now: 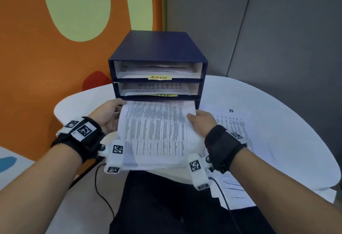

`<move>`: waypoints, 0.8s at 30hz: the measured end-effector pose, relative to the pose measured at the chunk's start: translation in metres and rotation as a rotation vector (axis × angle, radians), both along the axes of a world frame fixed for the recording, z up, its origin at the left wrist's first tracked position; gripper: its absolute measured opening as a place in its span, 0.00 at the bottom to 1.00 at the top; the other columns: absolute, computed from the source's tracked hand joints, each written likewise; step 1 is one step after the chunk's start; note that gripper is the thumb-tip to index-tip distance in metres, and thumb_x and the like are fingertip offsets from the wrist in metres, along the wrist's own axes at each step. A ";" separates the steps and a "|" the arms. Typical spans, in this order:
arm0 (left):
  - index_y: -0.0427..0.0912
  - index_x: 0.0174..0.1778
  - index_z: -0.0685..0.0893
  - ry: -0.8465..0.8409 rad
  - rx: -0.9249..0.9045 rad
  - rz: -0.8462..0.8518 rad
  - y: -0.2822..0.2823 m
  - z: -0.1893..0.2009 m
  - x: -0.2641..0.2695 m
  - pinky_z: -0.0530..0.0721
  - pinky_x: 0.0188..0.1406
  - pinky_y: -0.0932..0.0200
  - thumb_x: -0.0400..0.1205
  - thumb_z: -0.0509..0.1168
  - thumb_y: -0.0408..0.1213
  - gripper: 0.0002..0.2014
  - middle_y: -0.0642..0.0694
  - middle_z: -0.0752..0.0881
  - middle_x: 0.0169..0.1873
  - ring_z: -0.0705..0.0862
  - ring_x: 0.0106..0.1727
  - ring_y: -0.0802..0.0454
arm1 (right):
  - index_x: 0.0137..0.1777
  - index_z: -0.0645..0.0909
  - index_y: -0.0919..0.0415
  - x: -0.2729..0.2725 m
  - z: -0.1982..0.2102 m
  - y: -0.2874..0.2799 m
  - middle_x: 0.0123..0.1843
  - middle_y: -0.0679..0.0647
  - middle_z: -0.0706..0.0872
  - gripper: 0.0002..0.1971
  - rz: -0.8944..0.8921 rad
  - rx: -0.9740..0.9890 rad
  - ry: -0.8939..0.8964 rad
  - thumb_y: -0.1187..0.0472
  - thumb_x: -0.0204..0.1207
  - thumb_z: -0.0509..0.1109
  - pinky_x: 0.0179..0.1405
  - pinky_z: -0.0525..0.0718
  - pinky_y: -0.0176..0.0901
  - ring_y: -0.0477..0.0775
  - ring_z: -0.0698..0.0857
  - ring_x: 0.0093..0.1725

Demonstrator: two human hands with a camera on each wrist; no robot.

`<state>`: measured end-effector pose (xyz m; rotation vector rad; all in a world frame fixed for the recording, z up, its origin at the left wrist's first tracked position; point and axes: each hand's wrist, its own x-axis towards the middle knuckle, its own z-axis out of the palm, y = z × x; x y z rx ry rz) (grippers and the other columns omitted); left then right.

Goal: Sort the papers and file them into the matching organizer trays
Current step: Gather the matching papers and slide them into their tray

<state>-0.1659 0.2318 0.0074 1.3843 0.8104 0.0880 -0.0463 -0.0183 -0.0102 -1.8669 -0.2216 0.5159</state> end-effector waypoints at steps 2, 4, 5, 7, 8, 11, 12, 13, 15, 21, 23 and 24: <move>0.38 0.50 0.83 0.058 0.013 -0.157 -0.002 0.002 -0.006 0.87 0.25 0.59 0.82 0.66 0.45 0.12 0.41 0.89 0.39 0.88 0.28 0.50 | 0.66 0.79 0.65 0.012 0.005 0.005 0.59 0.58 0.85 0.15 -0.065 -0.062 0.023 0.58 0.85 0.61 0.51 0.80 0.38 0.60 0.81 0.61; 0.31 0.59 0.85 0.112 0.006 -0.314 -0.004 0.002 -0.010 0.91 0.29 0.57 0.81 0.68 0.41 0.17 0.35 0.91 0.48 0.92 0.37 0.47 | 0.70 0.77 0.67 0.017 0.009 0.006 0.66 0.63 0.83 0.21 -0.126 -0.069 0.059 0.55 0.83 0.63 0.62 0.78 0.44 0.60 0.82 0.62; 0.29 0.58 0.86 0.125 0.030 -0.340 -0.004 0.002 -0.010 0.90 0.28 0.59 0.81 0.68 0.38 0.17 0.32 0.91 0.50 0.92 0.38 0.48 | 0.70 0.78 0.67 0.019 0.009 0.006 0.64 0.63 0.84 0.22 -0.140 -0.029 0.109 0.54 0.81 0.66 0.63 0.79 0.48 0.60 0.83 0.59; 0.29 0.41 0.89 0.105 0.092 -0.300 -0.010 0.005 -0.008 0.81 0.17 0.67 0.80 0.69 0.36 0.12 0.32 0.91 0.37 0.88 0.25 0.53 | 0.64 0.80 0.63 0.021 0.002 0.002 0.60 0.63 0.86 0.21 -0.151 0.081 0.273 0.52 0.75 0.71 0.58 0.85 0.55 0.62 0.87 0.55; 0.31 0.36 0.87 0.087 0.124 -0.228 -0.010 0.004 -0.004 0.76 0.14 0.69 0.78 0.70 0.38 0.12 0.38 0.89 0.29 0.82 0.19 0.55 | 0.58 0.81 0.61 0.019 0.000 -0.001 0.57 0.61 0.87 0.17 -0.119 0.124 0.352 0.51 0.73 0.72 0.48 0.88 0.54 0.61 0.89 0.49; 0.39 0.48 0.85 -0.005 0.056 0.012 -0.005 -0.007 0.011 0.75 0.13 0.69 0.80 0.71 0.41 0.08 0.47 0.87 0.29 0.81 0.22 0.57 | 0.48 0.77 0.57 0.009 -0.007 -0.010 0.37 0.52 0.85 0.06 0.023 0.090 0.464 0.55 0.76 0.68 0.19 0.67 0.33 0.46 0.76 0.22; 0.40 0.47 0.85 -0.044 0.003 0.058 -0.006 -0.006 0.013 0.77 0.13 0.69 0.82 0.69 0.41 0.07 0.48 0.89 0.29 0.83 0.22 0.57 | 0.48 0.76 0.57 0.007 -0.008 -0.012 0.33 0.51 0.84 0.05 0.032 0.106 0.476 0.58 0.77 0.67 0.16 0.62 0.31 0.45 0.71 0.18; 0.41 0.45 0.85 -0.070 -0.051 0.080 -0.006 -0.007 0.015 0.77 0.13 0.69 0.82 0.69 0.41 0.07 0.48 0.89 0.28 0.84 0.21 0.58 | 0.48 0.75 0.58 0.007 -0.010 -0.012 0.30 0.51 0.83 0.04 0.015 0.142 0.474 0.60 0.78 0.67 0.14 0.59 0.30 0.44 0.67 0.17; 0.41 0.47 0.85 -0.082 -0.124 0.045 -0.010 -0.002 0.013 0.76 0.12 0.70 0.81 0.69 0.44 0.09 0.47 0.89 0.31 0.83 0.20 0.58 | 0.45 0.74 0.59 0.012 -0.012 -0.007 0.29 0.52 0.80 0.03 -0.064 0.239 0.443 0.63 0.80 0.65 0.11 0.58 0.30 0.43 0.64 0.15; 0.44 0.50 0.79 -0.155 -0.198 0.054 -0.002 0.001 0.007 0.67 0.09 0.73 0.78 0.71 0.49 0.14 0.47 0.91 0.45 0.73 0.17 0.62 | 0.55 0.78 0.70 0.016 0.001 0.020 0.46 0.60 0.90 0.08 -0.237 0.620 0.458 0.67 0.79 0.70 0.33 0.88 0.31 0.46 0.91 0.38; 0.43 0.50 0.80 -0.218 -0.201 0.078 -0.005 0.002 0.007 0.76 0.15 0.73 0.80 0.69 0.46 0.11 0.45 0.92 0.52 0.81 0.21 0.61 | 0.57 0.76 0.71 0.014 0.001 0.025 0.56 0.63 0.88 0.12 -0.180 0.683 0.422 0.68 0.78 0.72 0.53 0.88 0.39 0.51 0.90 0.52; 0.41 0.51 0.81 -0.233 -0.190 0.071 -0.007 0.001 0.007 0.79 0.19 0.72 0.81 0.68 0.44 0.10 0.43 0.92 0.54 0.84 0.24 0.61 | 0.54 0.76 0.71 0.012 0.001 0.027 0.57 0.63 0.87 0.10 -0.153 0.694 0.404 0.68 0.77 0.72 0.59 0.86 0.42 0.52 0.89 0.54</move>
